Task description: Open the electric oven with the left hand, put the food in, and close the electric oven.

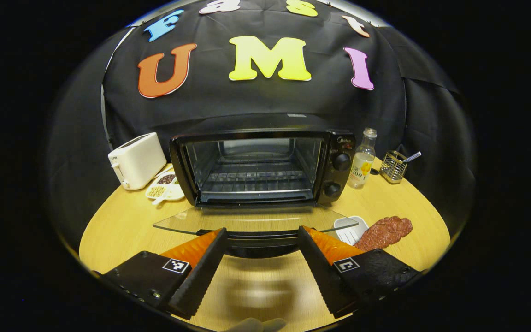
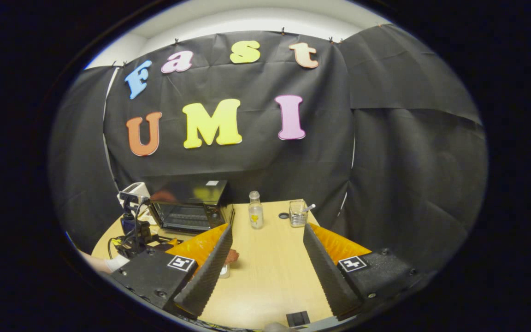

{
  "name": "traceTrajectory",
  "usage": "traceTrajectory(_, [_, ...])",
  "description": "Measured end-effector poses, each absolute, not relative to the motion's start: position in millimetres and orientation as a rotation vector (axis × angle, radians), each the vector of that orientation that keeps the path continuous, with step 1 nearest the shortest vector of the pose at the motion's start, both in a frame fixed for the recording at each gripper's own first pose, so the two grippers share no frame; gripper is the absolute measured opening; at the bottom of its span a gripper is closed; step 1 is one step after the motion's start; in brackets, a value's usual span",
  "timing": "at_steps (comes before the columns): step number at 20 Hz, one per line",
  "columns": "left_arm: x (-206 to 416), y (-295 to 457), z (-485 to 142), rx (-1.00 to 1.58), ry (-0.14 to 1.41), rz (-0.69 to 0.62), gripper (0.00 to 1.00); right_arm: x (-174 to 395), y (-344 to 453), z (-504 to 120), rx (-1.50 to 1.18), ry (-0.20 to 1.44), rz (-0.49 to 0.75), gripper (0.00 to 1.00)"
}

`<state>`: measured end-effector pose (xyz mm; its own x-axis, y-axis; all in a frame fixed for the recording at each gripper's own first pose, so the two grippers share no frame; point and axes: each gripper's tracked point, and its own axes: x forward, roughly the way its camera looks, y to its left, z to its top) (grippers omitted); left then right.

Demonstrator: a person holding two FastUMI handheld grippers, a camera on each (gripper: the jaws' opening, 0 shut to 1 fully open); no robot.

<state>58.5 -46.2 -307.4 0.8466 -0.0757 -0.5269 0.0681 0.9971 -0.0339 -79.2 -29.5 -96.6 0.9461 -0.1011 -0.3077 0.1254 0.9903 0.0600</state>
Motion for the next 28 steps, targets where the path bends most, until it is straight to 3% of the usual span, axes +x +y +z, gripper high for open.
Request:
traceTrajectory(7, [32.8,-50.9,-366.9,-0.005,0.718,-0.081,0.97,-85.4,-36.1,-110.9,0.069,0.335,-0.133,0.98])
traceTrajectory(17, [23.0,-52.9,-399.5,-0.025,0.824,-0.081,0.93,-90.2,-43.8,-132.1,0.087,0.368,-0.169,0.98])
traceTrajectory(18, [21.0,-52.4,-393.5,-0.037,0.813,-0.080,0.90,-90.3,-43.5,-131.4,0.085,0.369,-0.169,0.98])
traceTrajectory(19, [24.5,-50.6,-390.1,-0.040,0.793,-0.078,0.98,-90.9,-44.1,-131.0,0.082,0.366,-0.171,0.98])
traceTrajectory(28, [8.4,-27.2,-320.0,0.030,0.574,-0.100,0.97,-68.7,-36.5,-152.8,0.068,0.403,-0.119,0.98])
